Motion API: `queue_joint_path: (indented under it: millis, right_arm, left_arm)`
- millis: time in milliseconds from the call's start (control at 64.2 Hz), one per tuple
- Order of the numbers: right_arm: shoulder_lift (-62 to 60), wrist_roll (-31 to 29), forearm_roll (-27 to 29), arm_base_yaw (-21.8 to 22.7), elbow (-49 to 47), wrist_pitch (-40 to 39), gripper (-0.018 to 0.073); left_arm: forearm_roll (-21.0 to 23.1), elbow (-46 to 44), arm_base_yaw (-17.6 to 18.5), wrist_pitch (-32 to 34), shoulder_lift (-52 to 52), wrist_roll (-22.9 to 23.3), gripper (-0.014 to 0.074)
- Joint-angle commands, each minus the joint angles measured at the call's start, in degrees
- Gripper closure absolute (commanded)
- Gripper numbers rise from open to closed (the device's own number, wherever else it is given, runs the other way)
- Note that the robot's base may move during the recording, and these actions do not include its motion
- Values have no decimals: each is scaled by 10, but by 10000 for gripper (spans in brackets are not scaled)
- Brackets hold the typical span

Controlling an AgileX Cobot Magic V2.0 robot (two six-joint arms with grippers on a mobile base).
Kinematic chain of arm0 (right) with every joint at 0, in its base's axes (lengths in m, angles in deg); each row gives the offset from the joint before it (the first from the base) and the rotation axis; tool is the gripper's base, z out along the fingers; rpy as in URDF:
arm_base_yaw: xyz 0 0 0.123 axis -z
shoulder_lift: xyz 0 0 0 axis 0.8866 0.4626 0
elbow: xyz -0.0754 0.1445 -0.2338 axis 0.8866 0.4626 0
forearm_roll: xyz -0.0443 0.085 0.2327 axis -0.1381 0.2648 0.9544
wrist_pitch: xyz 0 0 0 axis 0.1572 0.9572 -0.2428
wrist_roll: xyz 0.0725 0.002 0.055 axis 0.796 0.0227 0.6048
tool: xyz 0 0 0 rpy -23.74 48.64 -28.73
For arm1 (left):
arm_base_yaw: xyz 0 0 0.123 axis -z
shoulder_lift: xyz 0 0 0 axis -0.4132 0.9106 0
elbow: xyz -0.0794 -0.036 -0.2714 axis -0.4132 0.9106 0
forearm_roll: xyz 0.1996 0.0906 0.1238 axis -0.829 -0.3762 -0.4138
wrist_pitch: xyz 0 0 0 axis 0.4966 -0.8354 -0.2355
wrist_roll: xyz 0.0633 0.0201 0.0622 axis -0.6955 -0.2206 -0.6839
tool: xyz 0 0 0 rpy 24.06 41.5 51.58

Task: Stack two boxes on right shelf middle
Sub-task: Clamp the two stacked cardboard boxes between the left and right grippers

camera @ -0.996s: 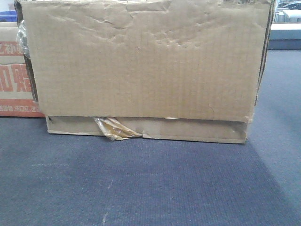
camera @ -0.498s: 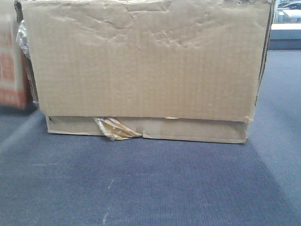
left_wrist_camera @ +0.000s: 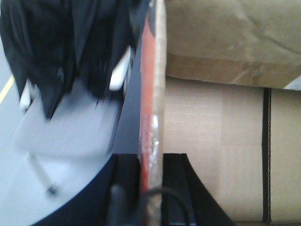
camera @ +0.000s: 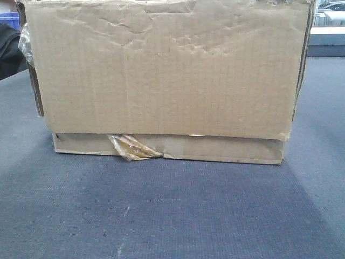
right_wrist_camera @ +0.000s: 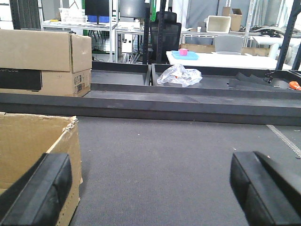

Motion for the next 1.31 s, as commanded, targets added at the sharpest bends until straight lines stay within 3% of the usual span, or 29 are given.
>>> queue_joint_path:
  millis: [0,125,187,265,420,560,701,778,872,1027,1292]
  right_arm:
    - [2,-1,3,2,-5,-15,-10]
    - [2,-1,3,2,-5,-15,-10]
    - [2,-1,3,2,-5,-15,-10]
    - [2,-1,3,2,-5,-15,-10]
    - [2,-1,3,2,-5,-15,-10]
    - [2,-1,3,2,-5,-15,-10]
    - [2,-1,3,2,-5,-15,-10]
    - [2,-1,3,2,-5,-15,-10]
    - [2,-1,3,2,-5,-15,-10]
    - [2,-1,3,2,-5,-15,-10]
    - [2,-1,3,2,-5,-15,-10]
  left_arm:
    - [85,-35,-2,24,-18,15,708]
    - [223,-74,15,15,-19,15,708]
    - [261,-80,38,20,-19,15,708]
    - [271,-80,76,29,-18,15,708]
    - [239,-80,170,29,-2,15,708]
    - [157,-80,261,10,31,40,708]
    - [52,-80,313,-27,67,105,708]
    - [6,-80,328,-40,87,140,708]
    - [-15,-80,334,-55,114,165,708]
    - [-14,-80,334,-64,158,194,708]
    - [19,-80,334,-80,216,199,708]
